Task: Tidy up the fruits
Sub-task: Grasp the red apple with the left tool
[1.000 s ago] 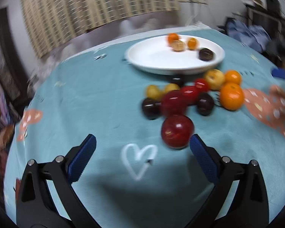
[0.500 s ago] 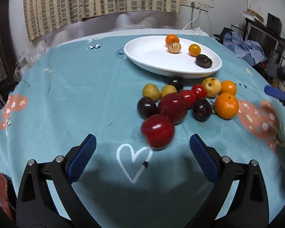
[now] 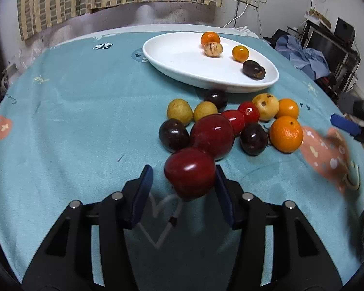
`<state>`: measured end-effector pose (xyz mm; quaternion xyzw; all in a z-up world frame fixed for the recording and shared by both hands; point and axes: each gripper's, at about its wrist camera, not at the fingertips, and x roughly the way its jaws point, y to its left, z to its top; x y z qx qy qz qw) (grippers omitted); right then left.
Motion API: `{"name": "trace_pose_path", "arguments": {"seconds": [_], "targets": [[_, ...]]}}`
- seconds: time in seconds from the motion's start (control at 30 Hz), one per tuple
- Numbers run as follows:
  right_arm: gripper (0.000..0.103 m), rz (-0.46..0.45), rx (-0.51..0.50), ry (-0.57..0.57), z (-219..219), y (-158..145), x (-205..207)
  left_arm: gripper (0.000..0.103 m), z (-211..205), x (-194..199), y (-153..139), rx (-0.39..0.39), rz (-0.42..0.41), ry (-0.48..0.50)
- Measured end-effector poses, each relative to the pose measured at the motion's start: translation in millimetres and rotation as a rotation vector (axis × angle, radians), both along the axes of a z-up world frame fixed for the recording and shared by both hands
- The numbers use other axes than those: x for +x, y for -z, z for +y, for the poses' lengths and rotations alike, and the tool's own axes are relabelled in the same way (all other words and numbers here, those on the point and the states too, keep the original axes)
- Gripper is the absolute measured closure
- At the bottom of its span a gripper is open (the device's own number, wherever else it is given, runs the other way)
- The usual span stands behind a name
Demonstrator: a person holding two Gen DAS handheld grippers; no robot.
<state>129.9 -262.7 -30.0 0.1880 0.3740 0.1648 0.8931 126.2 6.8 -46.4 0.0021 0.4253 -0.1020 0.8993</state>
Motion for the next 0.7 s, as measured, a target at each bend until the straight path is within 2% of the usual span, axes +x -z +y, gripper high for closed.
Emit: {"name": "trace_pose_path", "arguments": {"seconds": [0.1,0.23,0.37,0.5,0.6,0.7], "targets": [[0.005,-0.003,-0.006,-0.024,4,2,0,0.062,0,5,1,-0.012,0.002,0.012],[0.005,0.022,0.032,-0.062,7,9,4,0.062,0,7,2,-0.019,0.003,0.015],[0.005,0.071,0.124,-0.101,5,18,8,0.063,0,7,2,-0.032,0.004,0.014],[0.016,0.067,0.143,-0.142,10,19,7,0.063,1,7,2,-0.033,0.003,0.012],[0.026,0.08,0.12,-0.164,19,24,11,0.063,1,6,2,-0.028,0.002,0.012],[0.03,0.093,0.08,-0.167,26,29,16,0.063,1,5,2,-0.027,0.002,0.012]]}}
